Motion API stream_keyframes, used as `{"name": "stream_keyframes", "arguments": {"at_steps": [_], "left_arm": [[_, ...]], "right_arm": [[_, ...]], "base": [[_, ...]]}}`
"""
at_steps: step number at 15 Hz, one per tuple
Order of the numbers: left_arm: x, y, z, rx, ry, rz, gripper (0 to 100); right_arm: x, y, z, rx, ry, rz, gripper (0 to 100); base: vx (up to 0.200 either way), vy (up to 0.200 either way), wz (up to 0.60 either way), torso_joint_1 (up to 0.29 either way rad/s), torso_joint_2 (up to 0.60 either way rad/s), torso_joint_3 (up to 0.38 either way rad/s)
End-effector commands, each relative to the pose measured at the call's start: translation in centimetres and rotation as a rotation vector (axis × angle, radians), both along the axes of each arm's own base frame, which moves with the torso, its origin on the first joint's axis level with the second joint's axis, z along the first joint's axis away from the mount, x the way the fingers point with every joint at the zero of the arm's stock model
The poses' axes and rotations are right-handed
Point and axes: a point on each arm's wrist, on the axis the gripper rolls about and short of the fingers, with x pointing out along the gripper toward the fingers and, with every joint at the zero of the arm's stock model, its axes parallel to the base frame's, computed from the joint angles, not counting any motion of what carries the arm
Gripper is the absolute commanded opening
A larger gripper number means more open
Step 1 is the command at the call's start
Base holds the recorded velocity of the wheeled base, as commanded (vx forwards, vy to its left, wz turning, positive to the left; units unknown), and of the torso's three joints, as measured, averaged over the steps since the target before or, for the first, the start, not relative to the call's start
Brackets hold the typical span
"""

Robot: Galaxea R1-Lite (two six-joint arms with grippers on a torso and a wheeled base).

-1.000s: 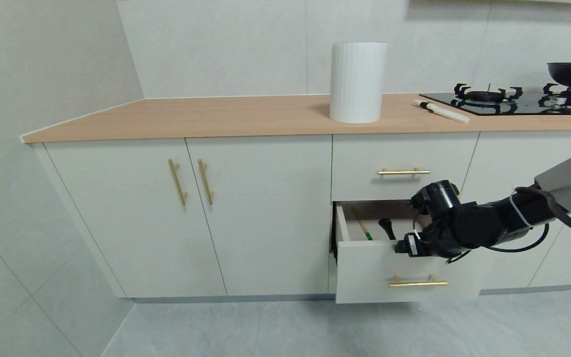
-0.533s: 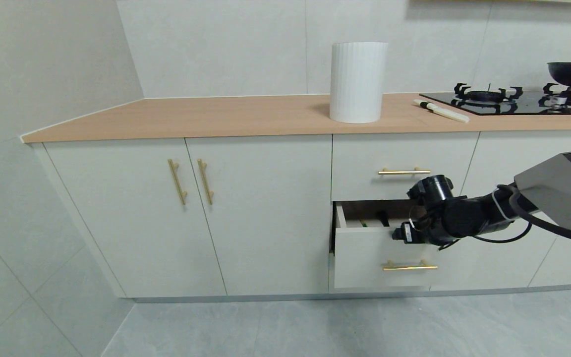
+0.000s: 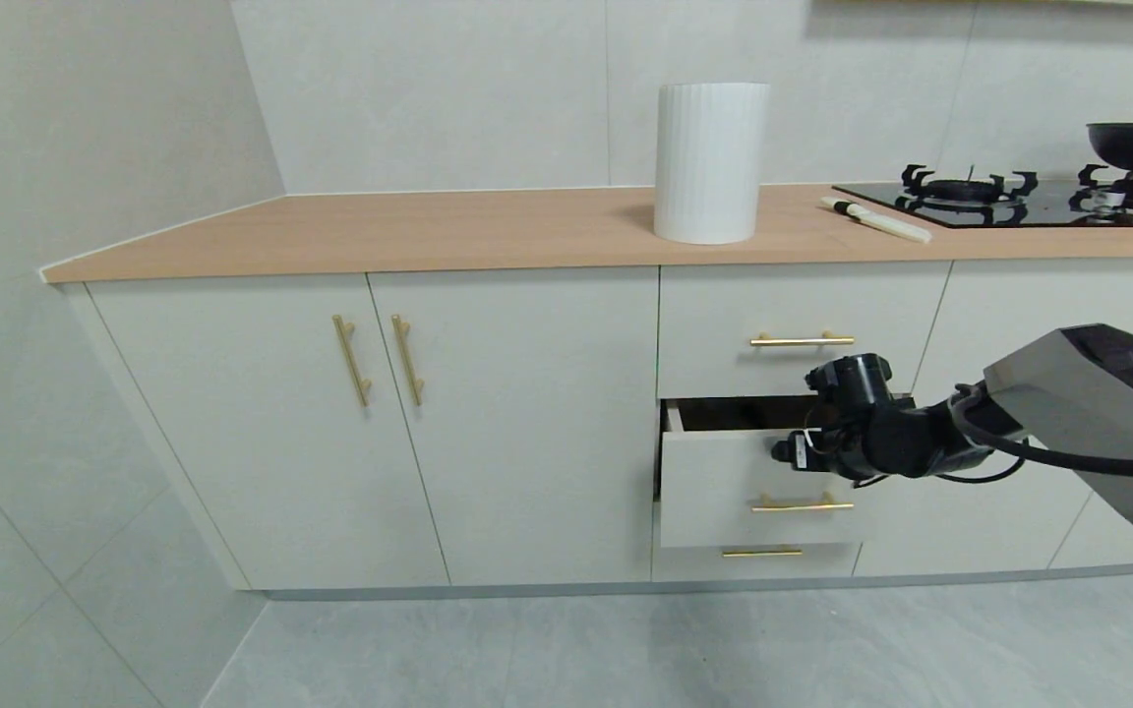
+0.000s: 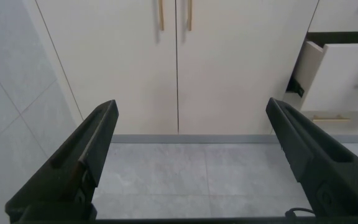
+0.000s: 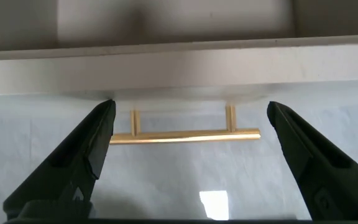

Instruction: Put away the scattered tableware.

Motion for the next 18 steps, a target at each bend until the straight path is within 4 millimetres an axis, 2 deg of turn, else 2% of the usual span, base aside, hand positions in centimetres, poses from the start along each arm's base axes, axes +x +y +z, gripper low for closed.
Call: {"name": "stream_keyframes", "arguments": {"at_steps": [1, 6, 18], "left_arm": [[0.0, 0.0, 0.0, -0.001, 0.000, 0.001, 100], [0.0, 0.0, 0.0, -0.001, 0.000, 0.001, 100], [0.0, 0.0, 0.0, -0.001, 0.000, 0.001, 100]], "right_arm": [[0.3, 0.0, -1.6, -0.001, 0.014, -0.001, 100], [1.8, -0.7, -3.4, 0.025, -0.115, -0.023, 100], [5.1, -2.3, -4.7, 0.091, -0.196, -0.104, 100]], "base": [[0.000, 0.000, 0.00, 0.000, 0.00, 0.000], [0.000, 0.000, 0.00, 0.000, 0.00, 0.000], [0.000, 0.000, 0.00, 0.000, 0.00, 0.000]]}}
